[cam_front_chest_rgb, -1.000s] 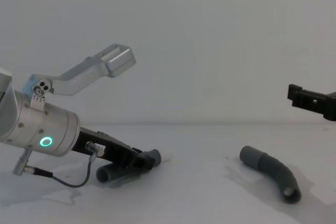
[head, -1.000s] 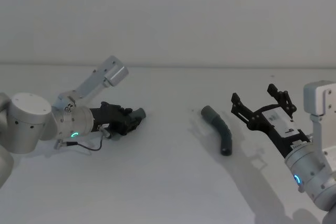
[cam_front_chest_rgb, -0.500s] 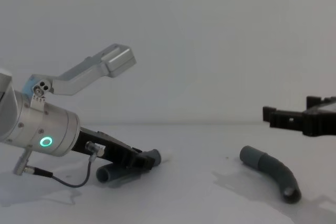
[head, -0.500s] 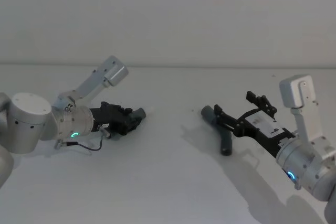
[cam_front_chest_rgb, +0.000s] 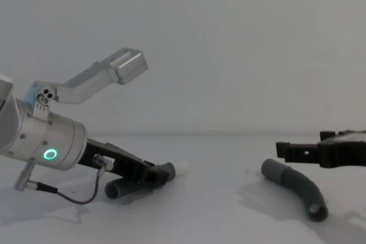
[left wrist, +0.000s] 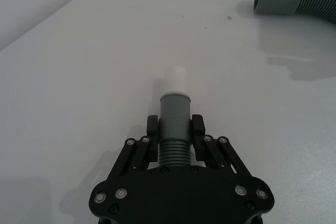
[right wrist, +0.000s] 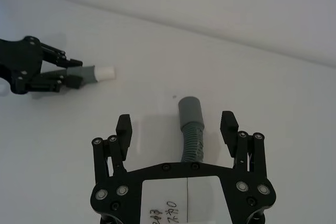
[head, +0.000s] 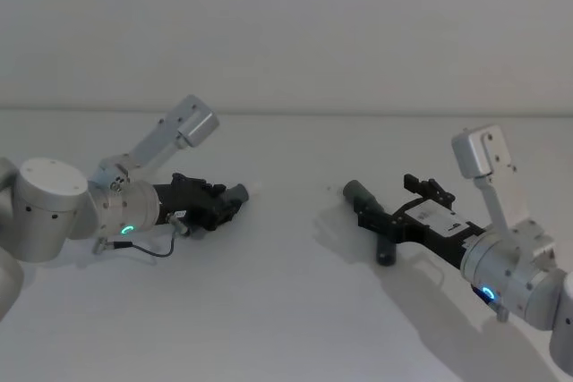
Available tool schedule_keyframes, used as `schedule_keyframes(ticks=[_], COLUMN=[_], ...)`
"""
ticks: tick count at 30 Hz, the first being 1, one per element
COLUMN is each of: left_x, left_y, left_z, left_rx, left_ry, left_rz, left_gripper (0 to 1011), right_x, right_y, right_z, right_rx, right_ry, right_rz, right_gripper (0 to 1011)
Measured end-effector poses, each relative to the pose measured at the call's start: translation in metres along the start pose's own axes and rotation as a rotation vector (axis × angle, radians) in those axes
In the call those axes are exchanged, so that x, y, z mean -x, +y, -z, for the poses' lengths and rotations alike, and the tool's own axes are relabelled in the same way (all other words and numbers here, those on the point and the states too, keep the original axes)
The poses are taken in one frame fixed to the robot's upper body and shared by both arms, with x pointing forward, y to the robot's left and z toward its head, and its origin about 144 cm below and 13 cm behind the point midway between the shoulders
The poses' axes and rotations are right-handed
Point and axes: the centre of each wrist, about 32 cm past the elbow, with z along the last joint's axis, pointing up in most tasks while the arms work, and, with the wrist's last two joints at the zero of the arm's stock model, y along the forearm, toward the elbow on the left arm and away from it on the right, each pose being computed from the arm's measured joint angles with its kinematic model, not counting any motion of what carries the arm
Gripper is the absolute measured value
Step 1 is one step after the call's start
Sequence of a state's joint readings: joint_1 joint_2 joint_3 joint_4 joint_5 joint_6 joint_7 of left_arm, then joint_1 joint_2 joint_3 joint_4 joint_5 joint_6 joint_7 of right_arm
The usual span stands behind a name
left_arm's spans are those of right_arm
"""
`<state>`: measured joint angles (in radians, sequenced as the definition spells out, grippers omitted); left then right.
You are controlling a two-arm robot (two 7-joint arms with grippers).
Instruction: Use both hands to pick up one end of the pipe from the table, align the ends, and insert them.
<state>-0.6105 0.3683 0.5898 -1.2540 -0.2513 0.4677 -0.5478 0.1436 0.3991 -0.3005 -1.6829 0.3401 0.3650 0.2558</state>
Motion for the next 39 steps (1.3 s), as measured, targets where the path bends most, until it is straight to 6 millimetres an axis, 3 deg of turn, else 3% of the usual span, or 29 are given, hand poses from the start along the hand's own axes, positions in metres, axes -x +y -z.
schedule_keyframes(ticks=[39], left_x=[0.000], left_y=[0.000], left_z=[0.000], left_rx=[0.000], left_ry=[0.000], left_rz=[0.000], left_gripper=[365], right_x=[-0.016], right_y=[0.029], right_z=[0.008], right_rx=[0.147], right_ry=[0.019], right_rz=[-0.043], right_gripper=[1001])
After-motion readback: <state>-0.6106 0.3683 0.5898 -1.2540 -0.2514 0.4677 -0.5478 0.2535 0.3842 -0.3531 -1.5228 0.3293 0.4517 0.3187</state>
